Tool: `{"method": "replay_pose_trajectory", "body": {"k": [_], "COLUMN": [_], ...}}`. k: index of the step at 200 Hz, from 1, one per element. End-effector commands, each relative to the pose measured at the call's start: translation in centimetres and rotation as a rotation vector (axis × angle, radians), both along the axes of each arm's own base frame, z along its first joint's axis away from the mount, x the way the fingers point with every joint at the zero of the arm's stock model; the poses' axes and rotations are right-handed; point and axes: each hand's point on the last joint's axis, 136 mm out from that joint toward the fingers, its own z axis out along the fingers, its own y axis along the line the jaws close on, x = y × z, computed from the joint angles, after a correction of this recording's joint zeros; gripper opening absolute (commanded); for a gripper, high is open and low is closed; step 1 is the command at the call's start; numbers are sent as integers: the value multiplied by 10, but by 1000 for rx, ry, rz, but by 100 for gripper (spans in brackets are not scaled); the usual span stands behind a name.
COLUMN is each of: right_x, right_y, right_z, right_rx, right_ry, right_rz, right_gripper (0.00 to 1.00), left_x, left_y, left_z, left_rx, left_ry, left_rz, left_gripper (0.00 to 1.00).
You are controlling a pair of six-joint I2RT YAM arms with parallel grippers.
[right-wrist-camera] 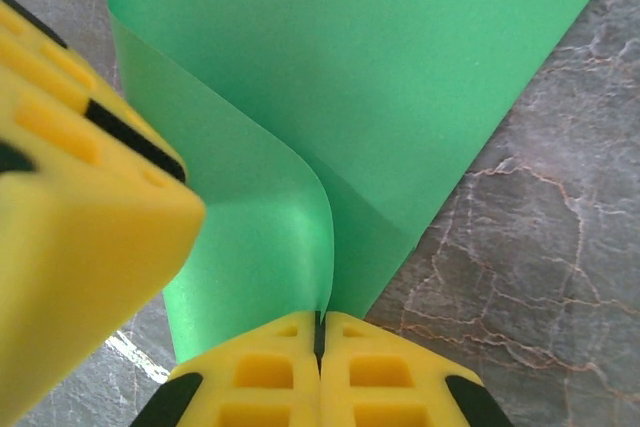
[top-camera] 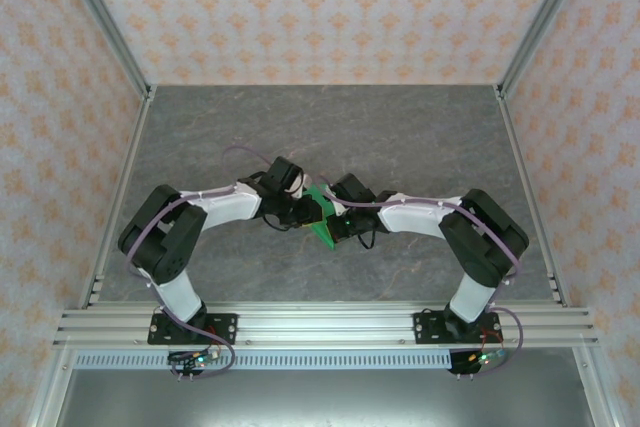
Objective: Fold a paper plane with a square sheet of paper (fold left side to right side)
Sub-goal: Third fold the triangle at the center of the table.
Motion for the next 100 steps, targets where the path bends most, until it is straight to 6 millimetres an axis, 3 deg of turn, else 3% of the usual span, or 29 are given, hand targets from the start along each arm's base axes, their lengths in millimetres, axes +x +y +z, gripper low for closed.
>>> {"method": "replay_pose_trajectory", "body": {"k": [1, 100], "right_x": [-27, -27], "right_y": [-26, -28], "right_z": [-41, -41], "right_rx": [-150, -164], "right_ry": [106, 107], "right_rz": [18, 20], "right_gripper": [0, 0], "left_x": [8, -2], "left_y": [-10, 6], "left_z": [4, -18], "left_rx": [-26, 66], "left_ry": [-18, 19], "left_rz": [-5, -8], "left_gripper": [21, 20]}}
